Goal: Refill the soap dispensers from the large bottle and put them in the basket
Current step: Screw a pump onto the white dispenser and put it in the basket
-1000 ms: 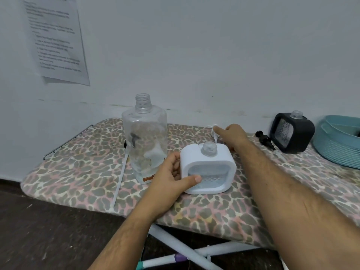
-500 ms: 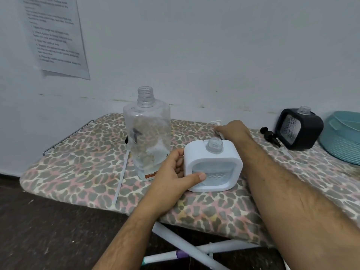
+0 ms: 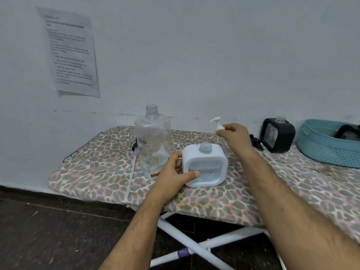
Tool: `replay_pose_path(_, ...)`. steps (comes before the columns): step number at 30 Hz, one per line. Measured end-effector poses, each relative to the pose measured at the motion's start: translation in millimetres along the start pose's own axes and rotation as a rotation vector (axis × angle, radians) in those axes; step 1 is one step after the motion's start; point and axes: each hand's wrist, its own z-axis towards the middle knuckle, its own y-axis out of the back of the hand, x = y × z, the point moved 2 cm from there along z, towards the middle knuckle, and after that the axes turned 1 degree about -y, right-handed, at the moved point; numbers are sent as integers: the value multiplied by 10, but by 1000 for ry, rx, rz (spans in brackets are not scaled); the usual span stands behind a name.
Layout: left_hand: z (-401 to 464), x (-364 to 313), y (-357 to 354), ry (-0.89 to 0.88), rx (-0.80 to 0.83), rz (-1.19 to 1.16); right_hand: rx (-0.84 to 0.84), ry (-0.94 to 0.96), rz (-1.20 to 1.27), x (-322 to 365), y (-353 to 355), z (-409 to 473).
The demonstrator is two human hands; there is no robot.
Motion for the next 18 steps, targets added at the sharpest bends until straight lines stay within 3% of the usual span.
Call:
replay_pose_path(9, -6, -6, -7, 15, 6, -28, -97, 313, 200, 764, 288, -619)
replay_pose_path(18, 8, -3, -28, 4, 17, -14, -8, 453, 316, 1180, 344, -951)
